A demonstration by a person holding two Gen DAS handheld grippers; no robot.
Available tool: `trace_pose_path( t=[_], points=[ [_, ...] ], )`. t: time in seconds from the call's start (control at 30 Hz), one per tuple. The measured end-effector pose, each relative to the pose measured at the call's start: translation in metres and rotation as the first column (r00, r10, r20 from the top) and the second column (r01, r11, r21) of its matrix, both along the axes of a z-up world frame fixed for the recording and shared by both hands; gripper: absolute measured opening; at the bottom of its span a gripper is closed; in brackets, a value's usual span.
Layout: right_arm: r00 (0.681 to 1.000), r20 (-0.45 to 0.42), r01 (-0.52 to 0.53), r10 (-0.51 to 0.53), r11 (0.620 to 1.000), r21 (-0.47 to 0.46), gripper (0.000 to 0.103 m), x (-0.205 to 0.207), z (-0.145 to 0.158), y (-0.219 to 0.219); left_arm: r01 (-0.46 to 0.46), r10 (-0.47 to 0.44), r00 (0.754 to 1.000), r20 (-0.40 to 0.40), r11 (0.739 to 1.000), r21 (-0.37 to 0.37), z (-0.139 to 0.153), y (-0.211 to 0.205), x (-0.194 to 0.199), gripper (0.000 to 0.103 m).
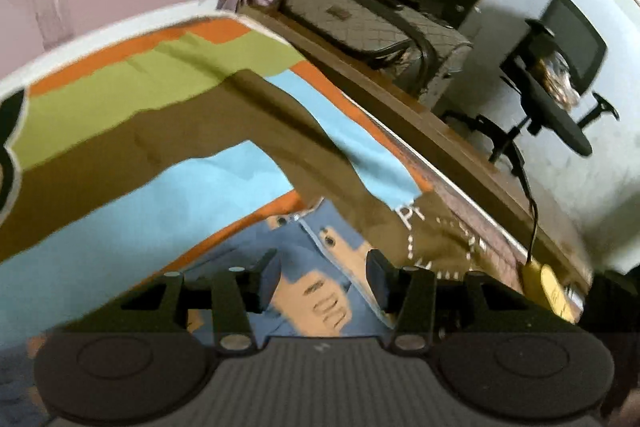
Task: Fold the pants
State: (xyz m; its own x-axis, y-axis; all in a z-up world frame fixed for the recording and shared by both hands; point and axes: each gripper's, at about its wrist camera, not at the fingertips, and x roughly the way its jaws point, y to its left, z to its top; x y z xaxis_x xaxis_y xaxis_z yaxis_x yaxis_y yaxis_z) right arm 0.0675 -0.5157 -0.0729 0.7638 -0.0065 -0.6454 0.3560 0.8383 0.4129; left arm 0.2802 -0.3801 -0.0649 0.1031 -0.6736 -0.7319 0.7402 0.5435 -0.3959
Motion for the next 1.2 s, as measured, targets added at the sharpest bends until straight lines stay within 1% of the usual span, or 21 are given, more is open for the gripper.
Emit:
trace_pose_path(
  t=[0.07,0.17,0.2,0.23,0.27,0.37,0.4,0.5,0.6,0.63,0.67,0.7,0.77,0.8,0.87,0.97,1.03,1.07,1.13,1.17,1.2],
  points=[
    [1.0,0.0,-0.002,0.002,0.999,-0.05,0.004,-0.003,0.004,0.002,0.0,0.0,1.0,0.008,1.0,0.025,-0.007,-0.012,0.0,0.052],
    [0.999,-0.047,-0.001,-0.001,0.999,-0.052,0.002,-0.004,-0.001,-0.002,0.018,-0.019,0.999,0.03,0.999,0.043,-0.012,-0.014,-0.007,0.054],
    [0.998,-0.068,0.009,-0.013,0.998,-0.063,0.011,-0.005,-0.003,-0.004,0.025,-0.027,0.999,0.031,0.998,0.053,-0.012,-0.011,-0.01,0.057],
    [0.997,-0.079,0.018,-0.026,0.995,-0.096,0.015,-0.006,-0.002,-0.004,0.034,-0.037,0.999,0.036,0.997,0.072,-0.012,-0.006,-0.013,0.058],
    [0.997,-0.072,0.015,-0.024,0.993,-0.121,0.021,-0.007,0.001,-0.003,0.048,-0.052,0.998,0.044,0.994,0.094,-0.011,0.0,-0.017,0.059],
    [0.999,-0.021,-0.032,0.028,0.978,-0.204,0.052,-0.005,0.014,0.005,0.115,-0.134,0.985,0.107,0.979,0.166,-0.004,0.029,-0.033,0.064],
    [0.998,-0.008,-0.058,0.057,0.974,-0.22,0.056,-0.003,0.016,0.009,0.129,-0.155,0.98,0.129,0.974,0.187,-0.001,0.04,-0.038,0.067],
    [0.987,0.008,-0.153,0.163,0.941,-0.303,0.064,0.01,0.02,0.029,0.135,-0.175,0.974,0.143,0.957,0.255,-0.001,0.079,-0.05,0.068],
    [0.975,-0.076,-0.223,0.21,0.888,-0.403,0.072,0.024,0.01,0.049,0.076,-0.12,0.985,0.122,0.946,0.314,-0.014,0.12,-0.054,0.068],
    [0.972,-0.133,-0.235,0.196,0.867,-0.44,0.072,0.028,0.001,0.053,0.052,-0.096,0.988,0.119,0.943,0.328,-0.021,0.133,-0.055,0.068],
    [0.97,-0.167,-0.235,0.176,0.854,-0.464,0.072,0.03,-0.005,0.055,0.04,-0.086,0.987,0.134,0.948,0.314,-0.025,0.149,-0.057,0.068],
    [0.97,-0.185,-0.23,0.158,0.846,-0.481,0.076,0.028,-0.01,0.053,0.04,-0.092,0.982,0.164,0.955,0.292,-0.025,0.16,-0.062,0.068],
    [0.975,-0.192,-0.198,0.112,0.828,-0.525,0.085,0.025,-0.01,0.05,0.053,-0.122,0.97,0.212,0.952,0.302,-0.024,0.176,-0.072,0.068],
    [0.975,-0.199,-0.195,0.1,0.815,-0.545,0.089,0.025,-0.009,0.049,0.065,-0.144,0.963,0.226,0.944,0.322,-0.023,0.181,-0.077,0.074],
    [0.971,-0.21,-0.212,0.111,0.802,-0.558,0.089,0.026,-0.005,0.046,0.071,-0.167,0.962,0.217,0.917,0.392,-0.022,0.195,-0.085,0.075],
    [0.962,-0.205,-0.267,0.178,0.762,-0.59,0.089,0.036,0.014,0.055,0.091,-0.184,0.971,0.152,0.875,0.476,-0.014,0.224,-0.089,0.076],
    [0.93,-0.198,-0.365,0.309,0.725,-0.584,0.092,0.051,0.034,0.067,0.087,-0.174,0.978,0.118,0.848,0.523,-0.003,0.248,-0.086,0.079],
    [0.909,-0.199,-0.412,0.367,0.708,-0.574,0.098,0.06,0.043,0.074,0.066,-0.152,0.981,0.119,0.843,0.534,0.004,0.26,-0.081,0.082],
    [0.828,-0.219,-0.547,0.517,0.655,-0.521,0.1,0.09,0.063,0.096,-0.006,-0.096,0.981,0.167,0.853,0.523,0.018,0.279,-0.071,0.085],
    [0.792,-0.236,-0.596,0.563,0.63,-0.497,0.1,0.102,0.07,0.107,-0.055,-0.063,0.975,0.213,0.861,0.505,0.026,0.288,-0.063,0.085],
    [0.742,-0.272,-0.659,0.613,0.591,-0.465,0.101,0.119,0.076,0.124,-0.097,-0.039,0.964,0.262,0.869,0.485,0.031,0.295,-0.055,0.085]
  ],
)
